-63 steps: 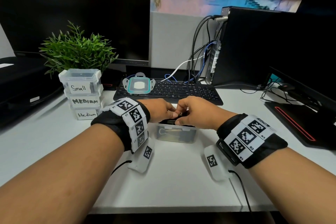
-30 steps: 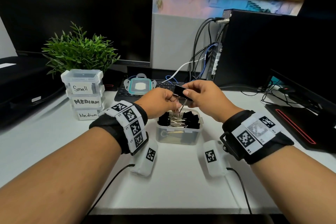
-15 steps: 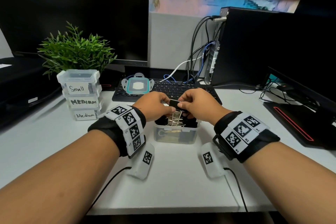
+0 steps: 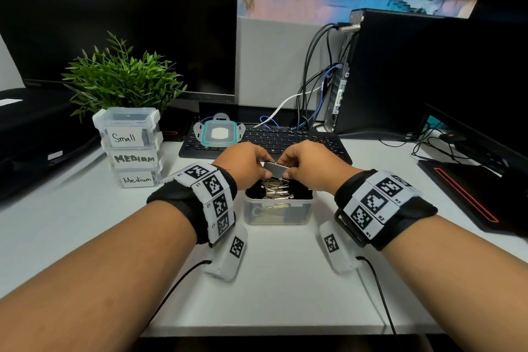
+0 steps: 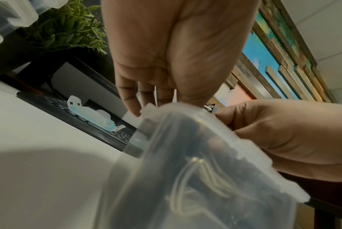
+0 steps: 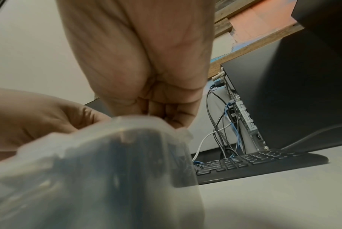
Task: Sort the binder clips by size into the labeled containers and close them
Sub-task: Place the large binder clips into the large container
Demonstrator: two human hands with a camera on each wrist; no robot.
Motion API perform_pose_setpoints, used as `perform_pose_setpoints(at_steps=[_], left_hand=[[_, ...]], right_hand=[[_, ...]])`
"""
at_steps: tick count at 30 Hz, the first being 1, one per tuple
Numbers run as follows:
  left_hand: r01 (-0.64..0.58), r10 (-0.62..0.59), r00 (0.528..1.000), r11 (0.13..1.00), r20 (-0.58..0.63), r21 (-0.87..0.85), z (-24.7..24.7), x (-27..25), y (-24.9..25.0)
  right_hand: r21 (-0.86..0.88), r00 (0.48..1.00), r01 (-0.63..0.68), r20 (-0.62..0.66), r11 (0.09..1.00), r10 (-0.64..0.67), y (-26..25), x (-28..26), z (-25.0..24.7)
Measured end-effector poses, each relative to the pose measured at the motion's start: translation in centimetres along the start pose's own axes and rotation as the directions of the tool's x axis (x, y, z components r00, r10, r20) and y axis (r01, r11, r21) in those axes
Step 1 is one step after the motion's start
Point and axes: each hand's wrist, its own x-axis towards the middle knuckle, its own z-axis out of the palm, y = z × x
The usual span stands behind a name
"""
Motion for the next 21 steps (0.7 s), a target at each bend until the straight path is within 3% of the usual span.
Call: perform_pose_setpoints(at_steps=[6,21], left_hand=[[0.016,-0.016,1.0,0.997,0.01,0.08,-0.17,-0.11,0.04],[0.048,-0.052,0.993,0.998,0.105,0.036,-0.56,-0.52,-0.02]], right_hand=[[-0.026,1.0,-0.001,0.012,1.0,0.001,-0.15,-0.2,-0.06],[0.007,1.0,-0.007,0.02,1.0,0.007,0.29,-0.43,-0.03]])
